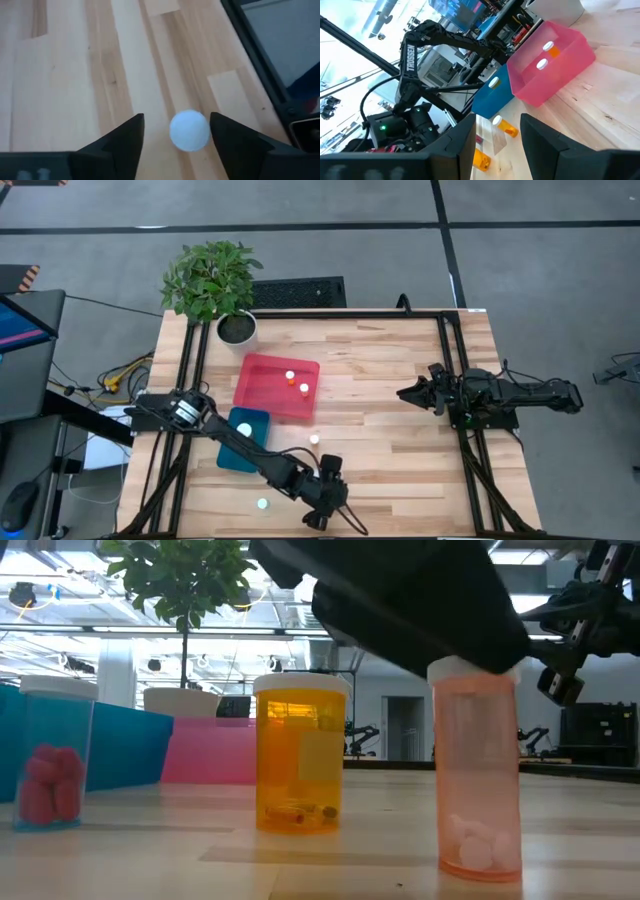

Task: Pick and place medicine bottles into bin by pill shape (circle, oval)
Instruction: Put the red tablet bottle into the red bin

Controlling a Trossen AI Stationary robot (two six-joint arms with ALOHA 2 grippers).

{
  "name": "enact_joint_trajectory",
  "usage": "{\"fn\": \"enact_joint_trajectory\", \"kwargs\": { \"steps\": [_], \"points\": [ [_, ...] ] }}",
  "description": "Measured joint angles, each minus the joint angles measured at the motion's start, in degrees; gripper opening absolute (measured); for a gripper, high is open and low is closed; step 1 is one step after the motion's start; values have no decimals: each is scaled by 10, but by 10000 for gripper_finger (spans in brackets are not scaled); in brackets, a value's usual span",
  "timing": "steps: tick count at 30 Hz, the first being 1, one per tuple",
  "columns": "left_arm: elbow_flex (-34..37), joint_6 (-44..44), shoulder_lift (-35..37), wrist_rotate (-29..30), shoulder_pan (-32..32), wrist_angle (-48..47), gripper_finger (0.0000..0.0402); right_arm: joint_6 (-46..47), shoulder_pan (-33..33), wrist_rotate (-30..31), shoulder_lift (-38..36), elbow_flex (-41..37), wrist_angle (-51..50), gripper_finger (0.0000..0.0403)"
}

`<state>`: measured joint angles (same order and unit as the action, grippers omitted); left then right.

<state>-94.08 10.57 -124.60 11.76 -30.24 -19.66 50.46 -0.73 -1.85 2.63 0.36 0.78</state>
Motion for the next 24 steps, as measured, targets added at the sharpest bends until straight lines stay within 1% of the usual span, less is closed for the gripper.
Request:
{"fn": "enact_joint_trajectory", "kwargs": {
  "steps": [2, 6, 11, 15, 17, 20, 24],
  "points": [
    [0, 0, -1, -10, 1, -3, 198, 0, 0, 0, 0, 0, 0, 164],
    [0, -5, -2, -10, 3, -3, 168, -1, 0, 0, 0, 0, 0, 166],
    [0, -9, -2, -40, 5, -4, 130, -14, 0, 0, 0, 0, 0, 165],
    [0, -6, -2, -40, 5, 2, 103, -14, 0, -1, 0, 0, 0, 164],
    [-9, -3, -2, -38, 5, -6, 98, -14, 0, -1, 0, 0, 0, 165],
    [-35, -4, -2, -27, 6, -15, 102, -14, 0, -1, 0, 0, 0, 166],
    [-92, -2, 18, 4, 15, -98, 111, -14, 0, -1, 0, 0, 0, 164]
  ]
}}
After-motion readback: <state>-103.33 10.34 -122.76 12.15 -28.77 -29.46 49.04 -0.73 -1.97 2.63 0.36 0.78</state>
